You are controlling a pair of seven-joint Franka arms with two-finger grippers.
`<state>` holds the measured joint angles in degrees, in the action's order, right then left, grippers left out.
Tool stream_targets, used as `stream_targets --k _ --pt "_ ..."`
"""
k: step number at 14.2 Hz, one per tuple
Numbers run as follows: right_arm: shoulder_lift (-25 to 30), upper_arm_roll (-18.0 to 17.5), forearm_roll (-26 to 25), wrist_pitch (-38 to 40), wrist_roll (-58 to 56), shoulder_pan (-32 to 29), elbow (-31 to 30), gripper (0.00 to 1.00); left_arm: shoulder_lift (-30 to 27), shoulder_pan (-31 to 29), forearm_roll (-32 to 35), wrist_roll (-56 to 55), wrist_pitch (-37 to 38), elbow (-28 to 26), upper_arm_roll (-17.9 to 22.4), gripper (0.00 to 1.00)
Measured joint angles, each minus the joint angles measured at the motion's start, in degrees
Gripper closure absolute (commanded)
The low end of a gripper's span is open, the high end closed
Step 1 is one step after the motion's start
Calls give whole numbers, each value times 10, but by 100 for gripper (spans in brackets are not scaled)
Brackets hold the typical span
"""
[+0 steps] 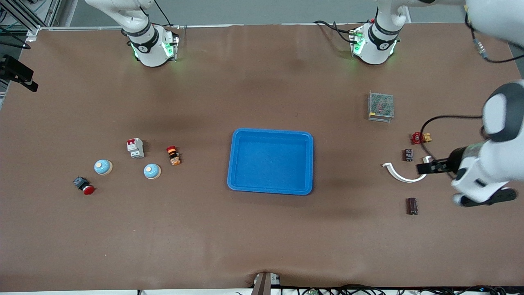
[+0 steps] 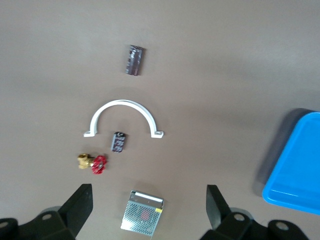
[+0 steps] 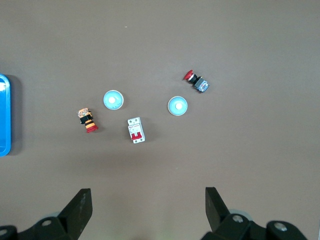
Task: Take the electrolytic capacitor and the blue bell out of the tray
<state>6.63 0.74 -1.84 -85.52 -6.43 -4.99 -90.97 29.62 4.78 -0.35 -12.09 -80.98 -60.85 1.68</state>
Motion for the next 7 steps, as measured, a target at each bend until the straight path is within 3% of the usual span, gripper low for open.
stream_targets --k 4,7 --pt "-3 0 0 -1 0 0 1 0 -81 2 -4 26 13 -12 5 0" --pt "-5 0 0 -1 0 0 3 0 -141 2 -19 49 18 -63 20 0"
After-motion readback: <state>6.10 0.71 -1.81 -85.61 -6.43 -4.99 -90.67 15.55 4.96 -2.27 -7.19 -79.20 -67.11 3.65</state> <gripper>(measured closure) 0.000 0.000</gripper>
